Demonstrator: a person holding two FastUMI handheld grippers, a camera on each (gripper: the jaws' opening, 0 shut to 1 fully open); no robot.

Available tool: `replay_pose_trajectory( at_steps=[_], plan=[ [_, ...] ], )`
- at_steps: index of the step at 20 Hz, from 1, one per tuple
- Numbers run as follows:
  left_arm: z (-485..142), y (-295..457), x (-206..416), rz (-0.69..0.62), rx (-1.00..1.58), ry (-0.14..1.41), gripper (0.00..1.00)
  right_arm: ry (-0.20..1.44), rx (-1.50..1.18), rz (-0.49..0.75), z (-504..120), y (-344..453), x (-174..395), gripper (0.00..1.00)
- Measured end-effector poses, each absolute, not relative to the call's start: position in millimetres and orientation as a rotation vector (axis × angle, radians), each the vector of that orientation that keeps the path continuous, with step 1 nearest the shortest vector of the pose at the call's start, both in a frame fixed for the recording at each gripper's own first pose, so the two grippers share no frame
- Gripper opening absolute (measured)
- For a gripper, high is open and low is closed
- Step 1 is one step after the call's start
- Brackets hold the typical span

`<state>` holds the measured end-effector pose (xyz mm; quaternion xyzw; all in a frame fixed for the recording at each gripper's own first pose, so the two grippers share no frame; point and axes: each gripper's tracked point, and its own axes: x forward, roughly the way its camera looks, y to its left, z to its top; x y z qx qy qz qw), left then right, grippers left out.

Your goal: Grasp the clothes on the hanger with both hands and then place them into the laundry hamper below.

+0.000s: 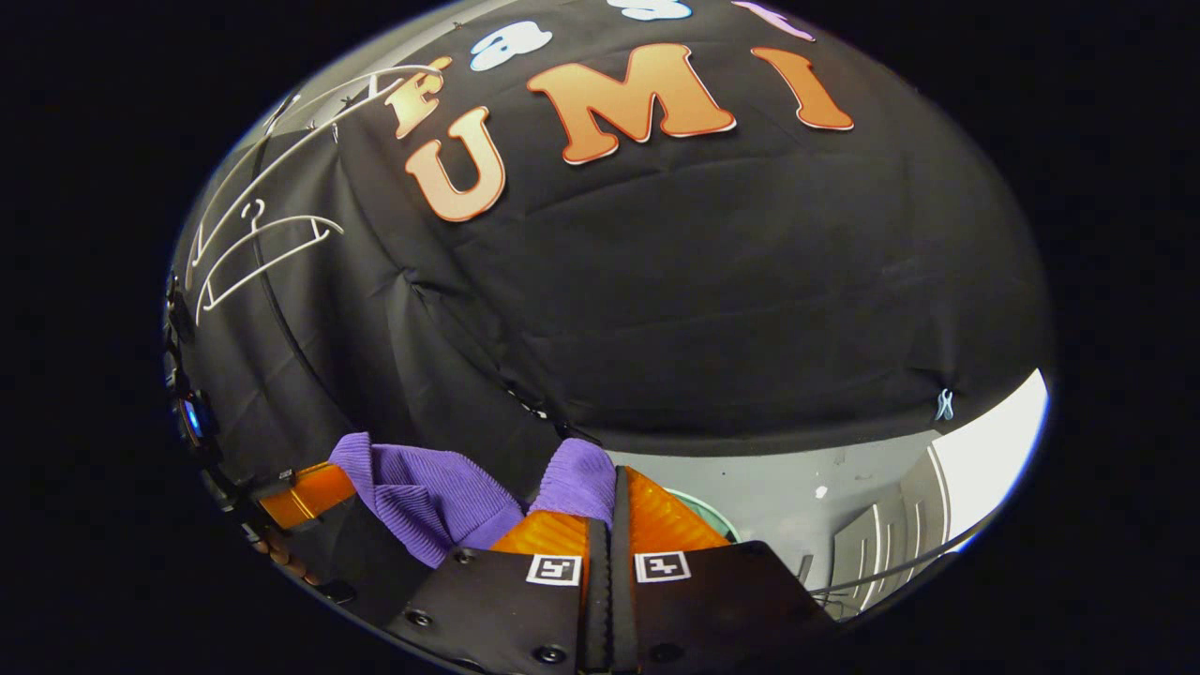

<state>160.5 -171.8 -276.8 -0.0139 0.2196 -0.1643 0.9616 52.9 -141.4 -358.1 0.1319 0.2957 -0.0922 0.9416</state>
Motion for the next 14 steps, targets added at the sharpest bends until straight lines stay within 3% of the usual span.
replay_pose_trajectory(
  at_steps=[9, 14],
  plan=[
    [-387.1, -183.9, 166.9, -0.322, 0.042, 0.623, 0.0, 0.732, 0.287, -0.26, -465.3, -161.9, 31.4, 0.08],
    [-482.3, -184.9, 158.4, -0.304, 0.072, 0.828, 0.01, 0.888, 0.271, -0.295, -543.8, -168.9, 13.2, 0.08]
  ],
)
